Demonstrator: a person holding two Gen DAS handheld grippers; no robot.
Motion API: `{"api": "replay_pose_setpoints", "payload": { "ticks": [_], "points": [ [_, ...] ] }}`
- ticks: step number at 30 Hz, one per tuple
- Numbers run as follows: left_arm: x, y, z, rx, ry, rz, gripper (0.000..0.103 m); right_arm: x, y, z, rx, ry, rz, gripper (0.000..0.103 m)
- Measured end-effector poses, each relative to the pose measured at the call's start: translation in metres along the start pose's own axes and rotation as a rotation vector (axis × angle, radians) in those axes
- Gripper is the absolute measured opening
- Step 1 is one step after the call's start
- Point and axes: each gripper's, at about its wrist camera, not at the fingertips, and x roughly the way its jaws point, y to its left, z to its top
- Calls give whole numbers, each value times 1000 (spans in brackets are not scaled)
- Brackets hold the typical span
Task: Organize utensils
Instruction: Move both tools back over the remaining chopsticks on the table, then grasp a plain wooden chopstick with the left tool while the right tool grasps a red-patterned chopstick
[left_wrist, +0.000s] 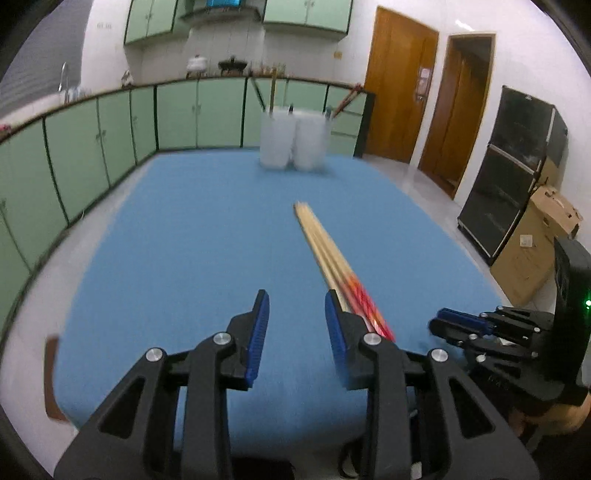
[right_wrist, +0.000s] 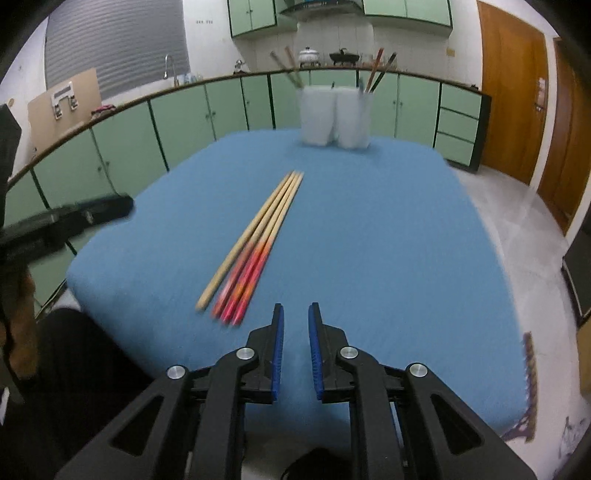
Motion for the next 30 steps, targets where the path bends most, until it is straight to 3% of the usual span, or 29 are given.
{"api": "replay_pose_setpoints", "payload": {
  "ticks": [3, 11, 15, 17, 30],
  "points": [
    [3, 9, -11, -65, 22, 10, 31, 4, 11, -6, -3, 9, 16, 15],
    [9, 1, -22, -37, 43, 24, 31, 19, 23, 3, -28, 2, 36, 17],
    [19, -8, -27, -23, 65, 7, 31, 26, 16, 8, -4, -6, 34, 14],
    [24, -10, -27, -23, 73, -1, 31, 26, 9, 10, 12, -11, 22, 7],
    [51, -40, -32, 23, 105, -32, 31, 25, -18, 9, 83, -26, -8, 6]
  ]
}}
